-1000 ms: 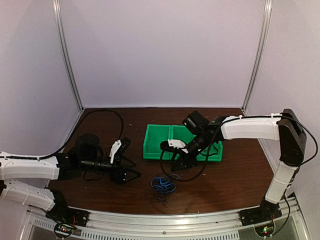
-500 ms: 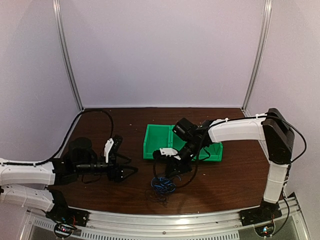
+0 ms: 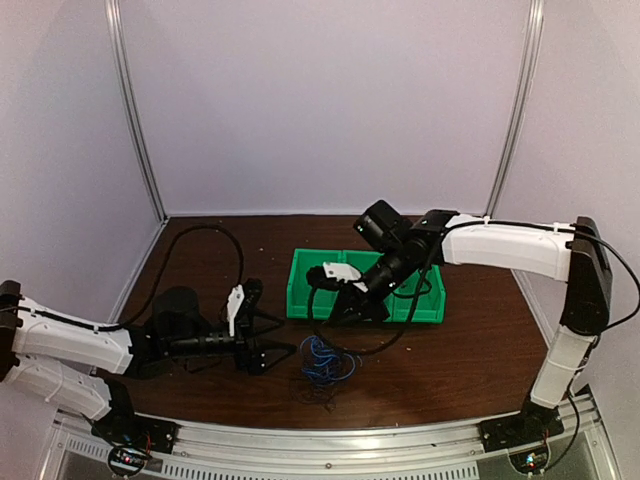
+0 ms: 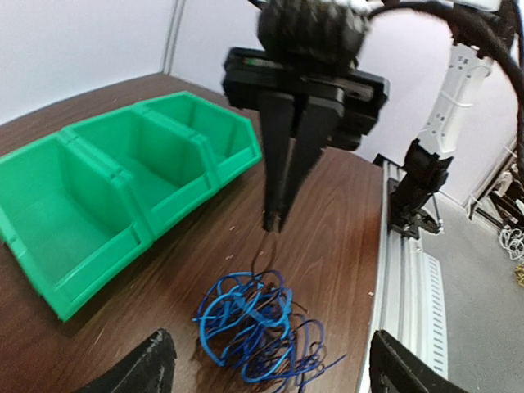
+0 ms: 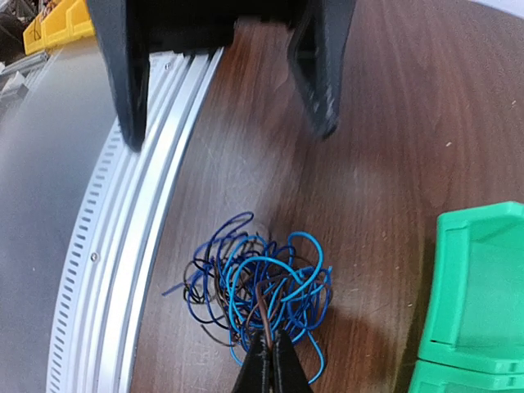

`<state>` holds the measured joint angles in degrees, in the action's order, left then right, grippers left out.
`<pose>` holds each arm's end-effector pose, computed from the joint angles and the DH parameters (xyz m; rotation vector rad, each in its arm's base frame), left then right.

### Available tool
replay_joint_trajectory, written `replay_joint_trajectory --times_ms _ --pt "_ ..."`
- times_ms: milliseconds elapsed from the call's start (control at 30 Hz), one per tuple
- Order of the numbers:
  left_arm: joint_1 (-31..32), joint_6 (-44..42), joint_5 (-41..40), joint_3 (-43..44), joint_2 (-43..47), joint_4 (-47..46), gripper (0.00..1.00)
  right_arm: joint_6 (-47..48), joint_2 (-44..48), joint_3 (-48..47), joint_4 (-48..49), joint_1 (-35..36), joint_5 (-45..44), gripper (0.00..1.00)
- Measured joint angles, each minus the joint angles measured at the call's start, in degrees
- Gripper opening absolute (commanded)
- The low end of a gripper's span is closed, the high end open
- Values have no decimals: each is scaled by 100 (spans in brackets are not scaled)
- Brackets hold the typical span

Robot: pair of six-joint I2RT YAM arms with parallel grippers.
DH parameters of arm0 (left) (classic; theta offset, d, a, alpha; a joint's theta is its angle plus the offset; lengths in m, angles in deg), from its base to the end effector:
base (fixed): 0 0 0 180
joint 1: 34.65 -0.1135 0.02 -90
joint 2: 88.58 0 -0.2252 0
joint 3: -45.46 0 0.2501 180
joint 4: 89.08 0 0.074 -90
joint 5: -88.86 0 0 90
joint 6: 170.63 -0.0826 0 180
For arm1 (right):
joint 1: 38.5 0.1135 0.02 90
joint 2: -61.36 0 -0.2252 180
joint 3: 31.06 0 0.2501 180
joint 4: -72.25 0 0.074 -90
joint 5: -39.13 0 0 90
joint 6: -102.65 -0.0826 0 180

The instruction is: Untangle the cables

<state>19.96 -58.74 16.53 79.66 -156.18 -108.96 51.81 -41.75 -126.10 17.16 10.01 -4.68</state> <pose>0.1484 -0.2521 0.1483 0.7817 1.8114 -1.1944 0.2057 0.3226 0.1807 -1.9349 1.6441 1.1227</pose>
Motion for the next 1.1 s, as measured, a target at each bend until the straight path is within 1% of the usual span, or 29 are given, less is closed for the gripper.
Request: replay_joint_trajectory --times_ms 100,200,300,400,533,600,733,767,967,1100 --pt "157 -175 -22 33 -282 -693 85 -170 308 -262 -20 0 17 0" --pt "219 -343 -61 313 -852 -1178 82 -339 433 -605 -20 0 87 0" --pt "254 -409 -155 577 -1436 -1711 76 -431 433 -774 -48 0 181 0" --pt "264 -428 -286 699 -1982 -2277 59 -490 431 -879 -186 0 297 0" --pt "278 -481 -420 824 -2568 -2756 47 -483 433 -1139 -463 0 501 0" --pt "278 -468 -446 831 -2758 -2940 37 -481 433 -1364 -627 0 588 0" --pt "278 -466 -452 831 -2964 -3161 13 -498 503 -1770 -774 0 730 0" --pt "280 -461 -457 831 -2999 -3189 12 -503 531 -1851 -802 0 765 0" --pt "284 -483 -468 831 -3080 -3261 15 -529 577 -2597 -1012 -4 863 0" --pt "284 -474 -503 800 -3106 -3307 15 -649 557 -3405 -1193 -166 1047 0"
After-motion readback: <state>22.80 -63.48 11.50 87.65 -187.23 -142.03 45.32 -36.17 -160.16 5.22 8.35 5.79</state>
